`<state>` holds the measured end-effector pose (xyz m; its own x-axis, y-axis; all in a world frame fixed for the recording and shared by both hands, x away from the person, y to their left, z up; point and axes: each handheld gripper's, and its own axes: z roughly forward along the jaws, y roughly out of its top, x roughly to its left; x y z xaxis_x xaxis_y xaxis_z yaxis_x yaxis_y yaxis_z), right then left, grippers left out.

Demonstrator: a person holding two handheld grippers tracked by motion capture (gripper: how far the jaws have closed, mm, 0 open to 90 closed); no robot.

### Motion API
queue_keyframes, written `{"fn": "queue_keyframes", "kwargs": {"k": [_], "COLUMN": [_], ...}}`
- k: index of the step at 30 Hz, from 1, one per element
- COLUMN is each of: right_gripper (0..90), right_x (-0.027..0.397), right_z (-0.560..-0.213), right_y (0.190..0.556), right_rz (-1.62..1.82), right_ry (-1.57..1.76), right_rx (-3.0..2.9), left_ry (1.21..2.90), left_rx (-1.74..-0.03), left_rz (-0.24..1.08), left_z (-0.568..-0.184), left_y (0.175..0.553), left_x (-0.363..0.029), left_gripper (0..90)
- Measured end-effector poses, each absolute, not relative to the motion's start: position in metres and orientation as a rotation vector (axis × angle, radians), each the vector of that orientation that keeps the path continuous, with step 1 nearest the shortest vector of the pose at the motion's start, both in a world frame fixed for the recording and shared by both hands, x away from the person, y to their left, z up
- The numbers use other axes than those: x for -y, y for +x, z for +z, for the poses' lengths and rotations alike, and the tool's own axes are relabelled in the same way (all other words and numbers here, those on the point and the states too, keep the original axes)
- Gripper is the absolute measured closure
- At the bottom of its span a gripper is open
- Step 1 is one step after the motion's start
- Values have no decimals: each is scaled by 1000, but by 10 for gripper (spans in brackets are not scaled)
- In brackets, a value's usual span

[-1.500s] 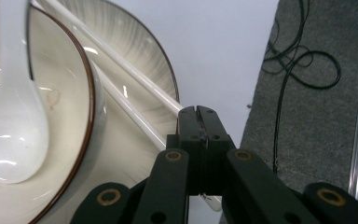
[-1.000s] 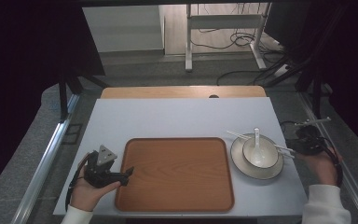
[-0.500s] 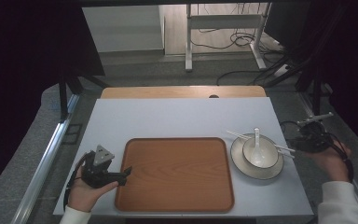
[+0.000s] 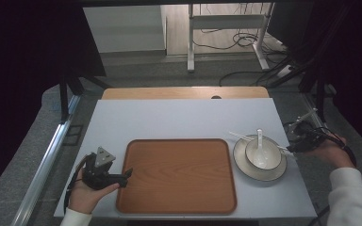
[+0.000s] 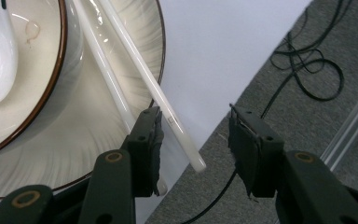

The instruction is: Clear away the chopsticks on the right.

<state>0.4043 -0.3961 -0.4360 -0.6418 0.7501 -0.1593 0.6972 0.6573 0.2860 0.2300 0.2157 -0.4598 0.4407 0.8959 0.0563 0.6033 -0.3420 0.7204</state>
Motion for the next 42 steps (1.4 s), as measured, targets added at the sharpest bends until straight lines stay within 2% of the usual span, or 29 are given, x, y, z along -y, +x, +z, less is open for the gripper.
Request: {"fn": "queue_keyframes", "kwargs": {"k": [15,25,31,38,42], "right_gripper": [595,658,756,826,833], "right_x": [394,391,388,386,385], "right_z": [-446,-455,-457,-457,-457], "right_y": [416,421,422,419,419], "right_rz": [209,152,148,150,154], "right_ry": [1090,1011,926,882,860], "right_rx": [-2708,-2771,-2809,-2830,-2829], "left_ry": [2080,2103,2104,2105,2107], "left_rx": [-1262,-1251,-1253,-1251,-1249], "left_rz": [609,605,604,601,601], "left_z": [-462,-464,-465,-466,-466], "left_y": [230,230,230,231,230], "left_x": [-217,-212,-212,-212,-212], "left_gripper": [75,75,75,74,74]}}
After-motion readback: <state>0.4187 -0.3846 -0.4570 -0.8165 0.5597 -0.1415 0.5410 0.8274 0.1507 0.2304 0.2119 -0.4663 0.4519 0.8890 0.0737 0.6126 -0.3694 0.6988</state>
